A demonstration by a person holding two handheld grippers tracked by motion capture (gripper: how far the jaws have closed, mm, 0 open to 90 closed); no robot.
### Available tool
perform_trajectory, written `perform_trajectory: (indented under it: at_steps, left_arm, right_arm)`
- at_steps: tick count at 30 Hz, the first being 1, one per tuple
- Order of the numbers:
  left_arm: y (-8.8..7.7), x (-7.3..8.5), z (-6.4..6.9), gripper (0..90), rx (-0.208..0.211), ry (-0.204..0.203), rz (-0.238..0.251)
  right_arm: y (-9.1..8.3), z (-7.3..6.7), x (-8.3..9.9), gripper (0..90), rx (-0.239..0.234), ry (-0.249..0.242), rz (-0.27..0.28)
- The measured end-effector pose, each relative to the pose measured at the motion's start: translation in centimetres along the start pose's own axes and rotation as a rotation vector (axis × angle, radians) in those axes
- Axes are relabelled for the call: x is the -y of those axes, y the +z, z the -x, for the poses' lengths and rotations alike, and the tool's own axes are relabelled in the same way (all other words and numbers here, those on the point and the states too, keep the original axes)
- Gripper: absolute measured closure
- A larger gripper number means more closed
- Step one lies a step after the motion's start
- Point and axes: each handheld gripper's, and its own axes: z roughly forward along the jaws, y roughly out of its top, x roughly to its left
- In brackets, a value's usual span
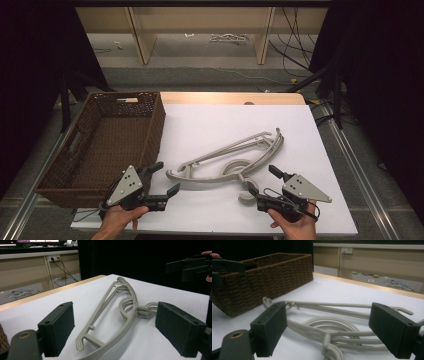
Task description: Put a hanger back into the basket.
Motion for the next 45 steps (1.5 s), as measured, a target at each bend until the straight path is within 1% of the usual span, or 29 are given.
perform_trajectory:
  at_steps: [4,5,8,10,11,14,16,18,21,22,23,25,26,27,28,29,31,33,34,35,36,38,39,40,41,42,43,44,45]
  left_arm:
    - [0.1,0.0,0.0,15.7,-0.004,0.012,-0.007]
    - [0.2,0.0,0.1,15.7,-0.005,0.009,-0.009]
    - [0.3,0.0,0.1,15.8,-0.005,0.016,-0.003]
    - [0.4,-0.1,0.3,15.8,-0.002,0.018,-0.003]
    - [0.5,-0.1,0.4,15.8,0.005,0.013,0.009]
    - [0.6,-0.3,0.6,15.8,0.002,0.024,0.009]
    - [0.9,-0.4,0.8,15.8,0.002,0.026,0.002]
    - [1.2,-0.5,1.2,15.8,0.008,0.048,-0.006]
    - [1.8,-0.9,1.8,16.1,0.021,0.062,-0.016]
    - [2.1,-1.0,1.9,16.3,0.022,0.068,-0.022]
    - [2.6,-1.1,2.0,16.5,0.025,0.075,-0.041]
    - [3.0,-1.2,2.1,17.4,0.033,0.074,-0.044]
    - [4.3,-1.2,2.4,18.2,0.037,0.096,-0.096]
    - [4.3,-1.2,2.4,18.4,0.037,0.096,-0.096]
    - [5.5,-1.2,2.8,19.4,0.046,0.115,-0.123]
    - [6.1,-1.2,2.9,20.7,0.053,0.124,-0.140]
    - [7.2,-1.3,3.3,21.3,0.082,0.137,-0.162]
    - [7.8,-1.3,3.5,21.7,0.093,0.140,-0.175]
    - [8.8,-1.3,3.9,22.1,0.123,0.140,-0.208]
    - [9.4,-1.2,4.0,22.2,0.133,0.149,-0.232]
    - [9.9,-1.1,4.2,22.6,0.133,0.147,-0.263]
    - [10.9,-1.0,4.3,24.2,0.146,0.156,-0.309]
    - [11.5,-1.0,4.5,24.3,0.150,0.164,-0.328]
    - [11.9,-1.0,4.6,25.5,0.150,0.188,-0.338]
    - [11.9,-1.0,4.6,27.3,0.150,0.188,-0.338]
    - [12.7,-1.1,4.8,29.4,0.165,0.219,-0.374]
    - [12.7,-1.1,4.8,30.0,0.165,0.219,-0.374]
    - [13.4,-1.1,5.0,31.1,0.183,0.246,-0.407]
    - [13.8,-1.1,5.0,32.4,0.188,0.259,-0.416]
  right_arm:
    - [0.0,0.1,0.0,16.0,0.003,0.003,0.003]
    - [-0.1,0.1,0.0,16.0,-0.007,0.002,-0.003]
    - [-0.2,0.2,0.0,15.9,-0.004,0.001,-0.012]
    - [-0.1,0.2,0.0,15.9,-0.010,0.001,0.008]
    - [-0.1,0.2,0.0,16.0,-0.009,0.001,0.007]
    - [-0.1,0.2,0.0,15.9,-0.007,-0.002,0.014]
    - [-0.3,0.3,-0.1,15.9,0.002,-0.007,0.000]
    - [-0.2,0.4,0.0,15.9,0.005,-0.005,0.026]
    - [-0.4,0.7,-0.1,15.8,0.019,-0.005,0.007]
    - [-0.3,0.8,0.0,15.9,0.015,-0.001,0.034]
    - [-0.3,0.8,0.0,15.9,0.020,-0.002,0.028]
    - [-0.5,0.9,-0.1,15.9,0.024,0.003,0.025]
    - [-0.6,1.0,-0.2,15.9,0.027,-0.007,0.019]
    - [-0.6,1.1,-0.2,15.9,0.029,-0.009,0.019]
    - [-0.6,1.2,-0.2,15.9,0.035,-0.004,0.026]
    - [-0.7,1.3,-0.1,16.0,0.038,-0.004,0.026]
    - [-1.0,1.2,-0.2,15.9,0.038,0.038,-0.006]
    - [-1.0,1.5,-0.2,16.0,0.045,0.045,0.002]
    - [-1.1,1.6,-0.2,16.0,0.050,0.041,0.004]
    - [-1.1,1.6,-0.2,16.0,0.049,0.046,0.002]
    - [-1.0,1.7,-0.2,16.0,0.044,0.053,0.018]
    - [-1.3,1.8,-0.2,16.0,0.053,0.046,-0.003]
    - [-1.2,1.9,-0.2,16.1,0.061,0.040,0.001]
    - [-1.2,1.9,-0.2,16.1,0.064,0.045,0.002]
    - [-1.2,1.9,-0.2,16.1,0.064,0.045,0.002]
    - [-1.3,2.0,-0.2,16.2,0.061,0.055,-0.016]
    - [-1.2,2.0,-0.2,16.3,0.059,0.051,-0.009]
    - [-1.2,2.1,-0.1,16.3,0.058,0.049,-0.003]
    - [-1.2,2.1,-0.1,16.4,0.058,0.052,-0.012]
